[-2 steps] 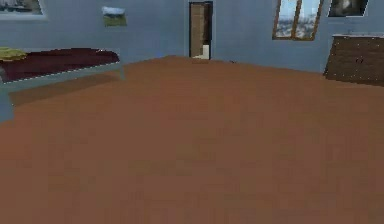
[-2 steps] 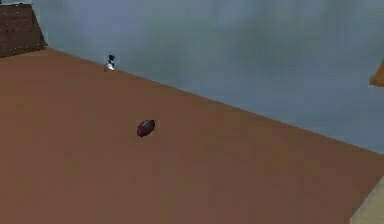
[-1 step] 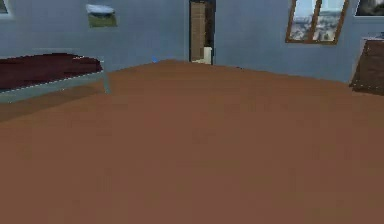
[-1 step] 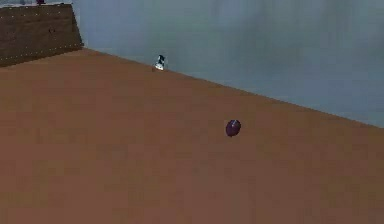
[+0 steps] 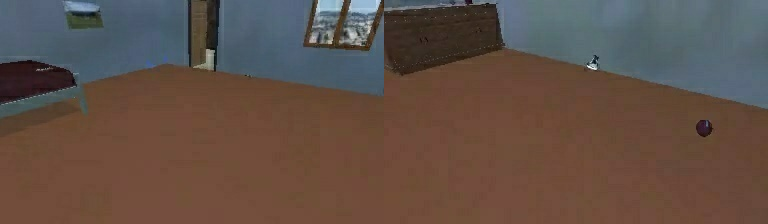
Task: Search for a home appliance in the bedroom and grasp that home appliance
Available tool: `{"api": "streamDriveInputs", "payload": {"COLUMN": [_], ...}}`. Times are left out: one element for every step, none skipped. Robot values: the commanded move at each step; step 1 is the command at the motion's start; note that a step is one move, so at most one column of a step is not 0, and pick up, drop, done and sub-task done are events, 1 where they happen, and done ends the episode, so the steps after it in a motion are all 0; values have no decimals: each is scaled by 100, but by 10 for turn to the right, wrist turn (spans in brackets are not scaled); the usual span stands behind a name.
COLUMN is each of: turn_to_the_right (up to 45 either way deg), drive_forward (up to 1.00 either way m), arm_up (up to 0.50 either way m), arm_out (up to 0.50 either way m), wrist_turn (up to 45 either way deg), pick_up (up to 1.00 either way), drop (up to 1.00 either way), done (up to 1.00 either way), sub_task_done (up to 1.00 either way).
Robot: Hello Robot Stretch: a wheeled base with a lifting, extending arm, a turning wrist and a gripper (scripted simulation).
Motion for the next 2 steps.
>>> {"api": "streamDriveInputs", "payload": {"turn_to_the_right": [0,0], "drive_forward": [100,100], "arm_up": [0,0], "arm_out": [0,0], "wrist_turn": [0,0], "pick_up": [0,0], "drop": [0,0], "done": [0,0], "sub_task_done": [0,0]}}
